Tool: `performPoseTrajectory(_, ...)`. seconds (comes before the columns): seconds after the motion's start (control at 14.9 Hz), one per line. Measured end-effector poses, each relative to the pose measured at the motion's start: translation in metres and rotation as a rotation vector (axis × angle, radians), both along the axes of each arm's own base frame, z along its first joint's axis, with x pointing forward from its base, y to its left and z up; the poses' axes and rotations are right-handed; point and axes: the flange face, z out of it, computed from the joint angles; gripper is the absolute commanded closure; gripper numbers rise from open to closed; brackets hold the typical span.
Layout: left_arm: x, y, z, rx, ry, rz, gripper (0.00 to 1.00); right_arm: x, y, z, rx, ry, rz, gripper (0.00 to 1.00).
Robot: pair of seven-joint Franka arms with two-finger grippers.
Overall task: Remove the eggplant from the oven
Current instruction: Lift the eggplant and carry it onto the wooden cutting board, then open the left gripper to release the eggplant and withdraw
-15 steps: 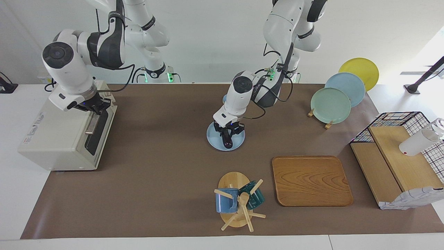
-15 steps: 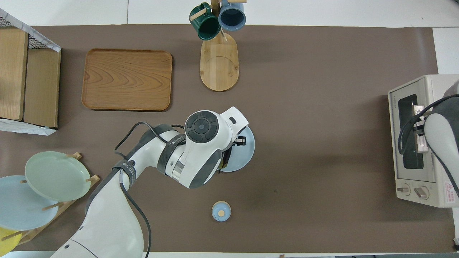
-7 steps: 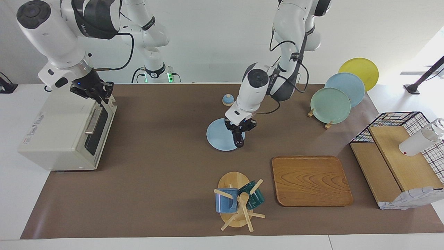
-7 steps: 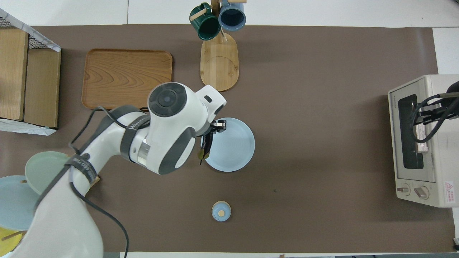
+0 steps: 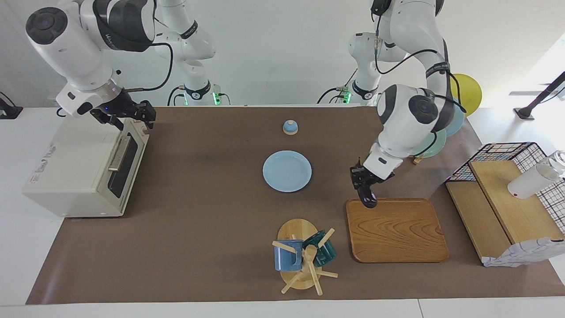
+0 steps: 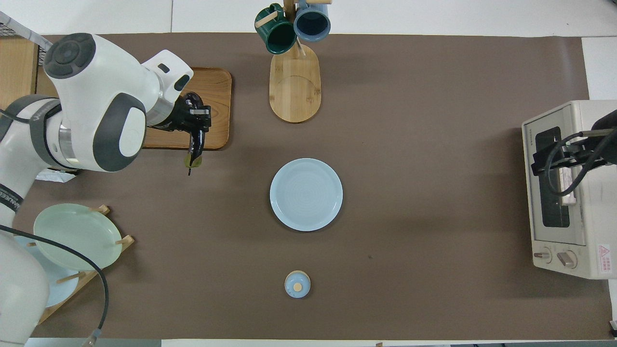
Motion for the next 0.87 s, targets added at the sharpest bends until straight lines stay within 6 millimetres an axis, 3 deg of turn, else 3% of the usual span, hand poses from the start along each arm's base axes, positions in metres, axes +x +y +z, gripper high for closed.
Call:
performPoseTrajectory(0.2,0.046,0.049,-0.042,0.006,-0.019,-0.034,1.0,-0.013,0.004,0.002,0.0,0.001,0.001,0.0)
performPoseTrajectory(0.4,0.066,0.066,-0.083,0.002,-0.087,-0.044,1.0,-0.015,-0.011,0.005,0.0,-0.029,-0.025,0.0)
performPoseTrajectory(0.54,0.068,0.067,-0.091,0.002,-0.092,-0.043,1.0,-0.013,-0.017,0.007,-0.001,-0.053,-0.035,0.0)
performPoseTrajectory(0.87,0.068,0.064,-0.091,-0.001,-0.093,-0.049,1.0,-0.012,-0.019,0.006,0.0,-0.056,-0.039,0.0)
